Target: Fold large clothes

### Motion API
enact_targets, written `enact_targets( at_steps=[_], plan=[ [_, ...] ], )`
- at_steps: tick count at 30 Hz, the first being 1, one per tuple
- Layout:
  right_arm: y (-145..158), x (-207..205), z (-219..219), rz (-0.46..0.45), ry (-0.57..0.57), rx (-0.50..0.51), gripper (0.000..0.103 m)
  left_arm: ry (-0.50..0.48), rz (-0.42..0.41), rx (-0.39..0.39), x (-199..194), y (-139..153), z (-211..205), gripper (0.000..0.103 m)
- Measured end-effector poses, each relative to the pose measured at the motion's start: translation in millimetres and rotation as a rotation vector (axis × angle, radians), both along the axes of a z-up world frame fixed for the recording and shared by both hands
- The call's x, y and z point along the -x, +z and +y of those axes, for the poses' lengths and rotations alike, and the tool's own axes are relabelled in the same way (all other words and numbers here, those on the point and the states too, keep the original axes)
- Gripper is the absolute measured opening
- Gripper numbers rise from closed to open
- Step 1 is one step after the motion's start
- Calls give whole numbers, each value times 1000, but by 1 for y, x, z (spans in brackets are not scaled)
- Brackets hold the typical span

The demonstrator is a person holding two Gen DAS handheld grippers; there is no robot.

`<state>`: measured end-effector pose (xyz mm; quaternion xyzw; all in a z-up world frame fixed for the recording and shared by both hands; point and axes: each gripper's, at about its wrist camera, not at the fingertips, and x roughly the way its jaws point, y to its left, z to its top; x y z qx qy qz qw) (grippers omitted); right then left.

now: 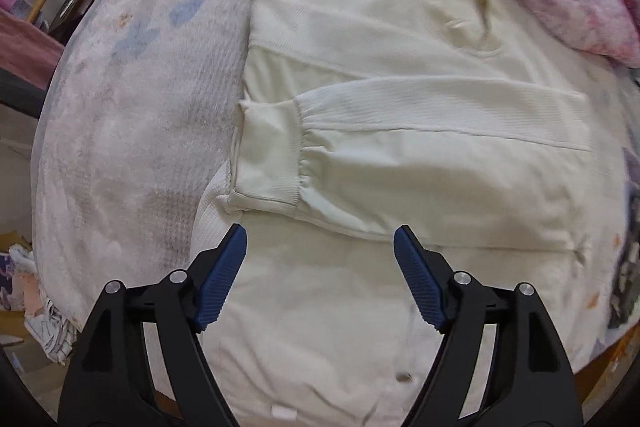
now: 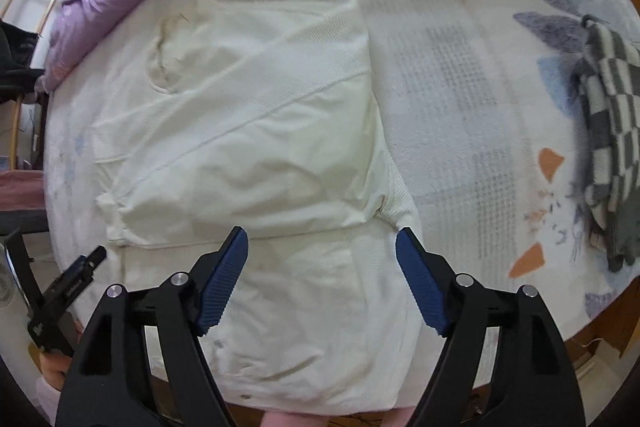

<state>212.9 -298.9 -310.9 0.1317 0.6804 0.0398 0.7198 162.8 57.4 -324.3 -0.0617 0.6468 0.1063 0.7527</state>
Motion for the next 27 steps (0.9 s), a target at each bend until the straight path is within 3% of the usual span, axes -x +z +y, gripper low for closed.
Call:
enact_targets(
  at_steps=[13,19,23,27],
  plan=[
    [97,27,15,-111,-39,-36,82,-19,-99,43,19,108,-19,83],
    [117,21,7,-154,-42,-91,83,37,-134,50,30,141,-28,84],
    [122,9,4,-162,-29,-154,84,49,-150,15,32,158,-35,84],
    [123,-13,6,-160,6,-136,84,69,-156,20,26,166,-32,86]
  ],
)
